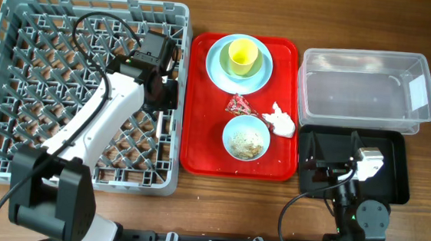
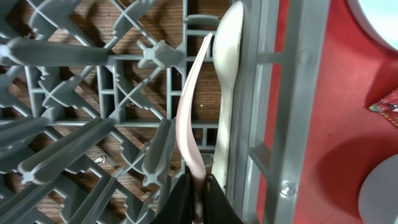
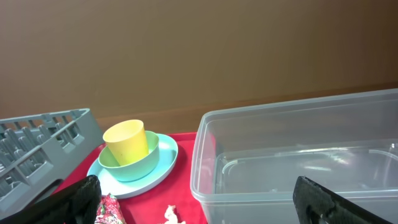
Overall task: Sort waste into correct bins and load items into the dishwasher rack
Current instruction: 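Carry the fork to the rack and insert it beside the spoon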
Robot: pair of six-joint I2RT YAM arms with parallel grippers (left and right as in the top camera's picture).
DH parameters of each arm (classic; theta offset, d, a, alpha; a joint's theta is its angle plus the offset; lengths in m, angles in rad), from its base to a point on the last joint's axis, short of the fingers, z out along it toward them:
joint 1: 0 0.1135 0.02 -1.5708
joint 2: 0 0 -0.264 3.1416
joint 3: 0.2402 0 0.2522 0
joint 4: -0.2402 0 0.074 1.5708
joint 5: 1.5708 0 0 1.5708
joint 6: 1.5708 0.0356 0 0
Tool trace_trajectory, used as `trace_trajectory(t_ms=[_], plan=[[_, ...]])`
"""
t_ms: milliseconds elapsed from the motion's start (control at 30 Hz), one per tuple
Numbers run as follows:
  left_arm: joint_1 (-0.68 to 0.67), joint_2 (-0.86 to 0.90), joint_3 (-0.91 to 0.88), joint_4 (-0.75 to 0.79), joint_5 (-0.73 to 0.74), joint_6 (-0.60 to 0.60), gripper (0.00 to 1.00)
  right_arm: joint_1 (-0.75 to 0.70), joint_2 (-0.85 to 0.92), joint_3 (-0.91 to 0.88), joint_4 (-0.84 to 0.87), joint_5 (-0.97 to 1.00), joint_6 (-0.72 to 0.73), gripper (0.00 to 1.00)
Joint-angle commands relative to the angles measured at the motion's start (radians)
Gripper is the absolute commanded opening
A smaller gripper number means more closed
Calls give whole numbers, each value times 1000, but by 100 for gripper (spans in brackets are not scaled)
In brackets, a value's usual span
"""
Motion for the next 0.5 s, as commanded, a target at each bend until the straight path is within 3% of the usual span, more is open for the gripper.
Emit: trace_trajectory(t_ms=[0,467], plan=[[2,11,1,1,7,12,9,2,-6,-1,3,10,0,100],[2,8,-9,31,-22,-26,8,2,-6,-1,3,10,0,100]])
